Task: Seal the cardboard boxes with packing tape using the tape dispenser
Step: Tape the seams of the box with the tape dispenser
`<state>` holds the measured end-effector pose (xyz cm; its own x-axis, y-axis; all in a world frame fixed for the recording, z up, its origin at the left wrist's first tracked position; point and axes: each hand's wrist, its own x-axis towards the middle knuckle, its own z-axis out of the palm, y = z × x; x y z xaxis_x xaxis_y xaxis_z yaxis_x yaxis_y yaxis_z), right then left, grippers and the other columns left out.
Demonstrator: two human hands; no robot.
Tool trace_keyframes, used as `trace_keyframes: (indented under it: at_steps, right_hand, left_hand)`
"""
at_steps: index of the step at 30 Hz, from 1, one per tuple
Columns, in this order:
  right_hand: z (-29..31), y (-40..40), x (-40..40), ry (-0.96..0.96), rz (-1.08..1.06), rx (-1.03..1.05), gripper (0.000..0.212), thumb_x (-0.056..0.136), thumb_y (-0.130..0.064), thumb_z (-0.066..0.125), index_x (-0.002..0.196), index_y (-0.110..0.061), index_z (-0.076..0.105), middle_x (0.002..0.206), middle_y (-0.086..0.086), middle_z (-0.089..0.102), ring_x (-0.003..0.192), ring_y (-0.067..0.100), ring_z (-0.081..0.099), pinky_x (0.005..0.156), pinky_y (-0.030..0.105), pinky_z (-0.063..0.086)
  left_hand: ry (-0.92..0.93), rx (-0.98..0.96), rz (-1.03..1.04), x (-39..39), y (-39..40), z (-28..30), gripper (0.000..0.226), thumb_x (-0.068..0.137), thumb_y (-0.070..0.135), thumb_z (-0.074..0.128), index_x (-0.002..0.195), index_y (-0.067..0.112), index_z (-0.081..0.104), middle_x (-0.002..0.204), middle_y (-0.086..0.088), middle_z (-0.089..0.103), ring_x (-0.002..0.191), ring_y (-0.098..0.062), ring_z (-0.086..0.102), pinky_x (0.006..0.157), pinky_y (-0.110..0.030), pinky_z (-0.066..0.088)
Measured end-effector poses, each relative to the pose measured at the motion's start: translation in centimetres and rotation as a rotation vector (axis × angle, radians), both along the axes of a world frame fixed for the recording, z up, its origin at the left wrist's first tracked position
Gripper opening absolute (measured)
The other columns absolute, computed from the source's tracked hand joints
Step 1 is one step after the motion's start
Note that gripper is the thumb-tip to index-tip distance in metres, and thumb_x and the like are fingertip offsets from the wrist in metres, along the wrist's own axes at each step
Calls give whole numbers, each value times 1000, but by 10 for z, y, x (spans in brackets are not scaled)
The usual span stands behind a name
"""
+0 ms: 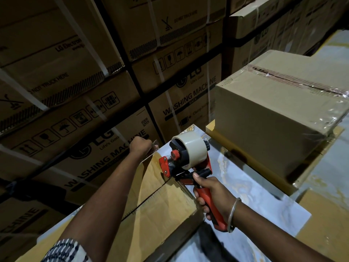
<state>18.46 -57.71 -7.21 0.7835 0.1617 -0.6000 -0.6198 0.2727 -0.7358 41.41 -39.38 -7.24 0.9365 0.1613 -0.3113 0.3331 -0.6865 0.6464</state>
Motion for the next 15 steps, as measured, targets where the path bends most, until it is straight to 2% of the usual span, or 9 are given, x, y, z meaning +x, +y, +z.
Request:
trace_keyframes:
  at_steps: [3, 5, 7, 11, 13, 15]
  right_hand:
    - [1, -2, 1, -13, 0, 6, 55, 89, -65, 55, 61, -17, 53, 56, 3, 41, 43, 16, 32, 44, 24, 26]
    - [2, -3, 2, -14, 3, 8, 55, 90, -64, 54, 60, -17, 53, 55, 3, 41, 44, 16, 32, 44, 24, 26]
    - [3, -3, 3, -15, 0, 11, 55, 90, -63, 54, 60, -17, 53, 56, 3, 41, 44, 16, 32, 45, 24, 25]
    - [1, -4, 4, -26, 9, 8, 55, 88, -65, 56, 62, -17, 53, 56, 3, 41, 44, 16, 33, 45, 24, 26]
    - [0, -3, 4, -13, 13, 7, 55, 85, -66, 57, 61, -17, 53, 56, 4, 41, 44, 17, 32, 44, 23, 27]
    - [-1, -2, 4, 14, 16, 12, 56, 87, -66, 55, 60, -17, 52, 56, 3, 40, 44, 17, 32, 44, 23, 26]
  left_hand:
    - [-58, -54, 4, 2, -5, 3, 11, 88, 8, 72, 81, 0, 74, 74, -9, 72, 58, -14, 64, 49, -25, 46]
    - [-100, -65, 4, 4, -8, 7, 13, 86, 13, 75, 81, 2, 73, 78, -11, 72, 69, -20, 68, 59, -32, 52]
    - [-101, -43, 4, 7, -8, 7, 14, 86, 15, 76, 82, 3, 73, 80, -11, 71, 71, -21, 66, 65, -36, 53]
    - [-72, -2, 13, 8, -2, -2, 14, 88, 10, 70, 76, 3, 74, 80, -14, 74, 63, -17, 63, 57, -29, 46]
    - [-48, 14, 8, 5, 0, -6, 19, 87, 7, 68, 68, 6, 73, 70, -9, 73, 51, -11, 59, 51, -21, 42]
    - [-24, 27, 22, 2, 2, -9, 19, 86, 7, 68, 69, 6, 74, 62, -2, 68, 51, -9, 56, 48, -21, 37]
